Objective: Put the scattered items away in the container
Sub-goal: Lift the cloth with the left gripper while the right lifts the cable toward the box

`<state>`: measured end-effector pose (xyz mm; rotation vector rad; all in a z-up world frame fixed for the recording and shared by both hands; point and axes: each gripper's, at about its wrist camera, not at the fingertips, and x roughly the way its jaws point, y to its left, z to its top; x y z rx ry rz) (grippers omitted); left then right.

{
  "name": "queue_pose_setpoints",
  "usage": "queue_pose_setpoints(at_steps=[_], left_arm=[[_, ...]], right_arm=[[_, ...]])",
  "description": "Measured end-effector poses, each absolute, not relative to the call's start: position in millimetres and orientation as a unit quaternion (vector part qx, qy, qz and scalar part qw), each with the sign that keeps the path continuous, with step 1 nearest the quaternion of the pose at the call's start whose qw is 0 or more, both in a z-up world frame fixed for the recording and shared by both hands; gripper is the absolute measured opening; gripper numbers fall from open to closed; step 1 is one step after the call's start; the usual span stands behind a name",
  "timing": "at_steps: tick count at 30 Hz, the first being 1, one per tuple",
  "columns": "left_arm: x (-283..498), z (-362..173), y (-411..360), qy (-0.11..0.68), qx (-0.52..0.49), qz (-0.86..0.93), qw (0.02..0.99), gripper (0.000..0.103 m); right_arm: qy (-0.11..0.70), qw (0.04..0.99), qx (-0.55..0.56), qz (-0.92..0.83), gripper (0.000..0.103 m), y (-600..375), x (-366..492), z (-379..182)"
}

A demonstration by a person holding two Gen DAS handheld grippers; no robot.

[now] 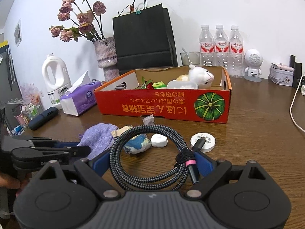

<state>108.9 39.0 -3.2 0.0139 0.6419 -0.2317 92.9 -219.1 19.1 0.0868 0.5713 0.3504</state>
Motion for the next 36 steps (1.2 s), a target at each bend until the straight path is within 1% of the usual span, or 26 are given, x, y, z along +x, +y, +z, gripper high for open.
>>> queue_pose_setpoints(at_steps=[1, 5, 9, 12, 14, 18, 19, 22, 23, 28, 33, 36], left_arm=[[108, -3, 40, 0.314, 0.001, -0.113, 0.943, 0.013], [97, 10, 42, 0.284, -0.006, -0.114, 0.952, 0.012], [84, 43, 42, 0.234, -0.006, -0.134, 0.963, 0.012], [78, 66, 41, 0.198, -0.008, -0.148, 0.969, 0.012], [78, 76, 41, 0.185, -0.012, -0.154, 0.971, 0.012], [91, 80, 40, 0.183, -0.022, -0.151, 0.971, 0.012], [94, 78, 40, 0.187, -0.025, -0.149, 0.971, 0.012], [96, 65, 45, 0.205, -0.030, -0.146, 0.967, 0.012], [96, 59, 47, 0.215, -0.033, -0.144, 0.966, 0.012], [86, 32, 61, 0.254, -0.044, -0.130, 0.958, 0.012], [76, 10, 63, 0.291, -0.039, -0.127, 0.948, 0.013], [75, 1, 61, 0.305, -0.037, -0.123, 0.944, 0.013]], right_arm=[[0.280, 0.943, 0.043, 0.173, 0.092, -219, 93, 19], [0.274, 0.945, 0.044, 0.174, 0.092, -219, 92, 22], [0.257, 0.950, 0.038, 0.174, 0.092, -218, 93, 35], [0.238, 0.955, 0.035, 0.176, 0.090, -218, 94, 48], [0.228, 0.956, 0.033, 0.179, 0.076, -217, 97, 57], [0.225, 0.957, 0.023, 0.180, 0.075, -213, 106, 64], [0.234, 0.954, 0.020, 0.184, 0.077, -211, 108, 62], [0.264, 0.945, 0.006, 0.193, 0.095, -209, 108, 47], [0.275, 0.942, 0.000, 0.191, 0.097, -208, 106, 40], [0.321, 0.930, 0.000, 0.181, 0.098, -214, 94, 13], [0.339, 0.924, -0.004, 0.178, 0.101, -209, 81, 0], [0.340, 0.925, -0.033, 0.165, 0.102, -198, 80, -4]])
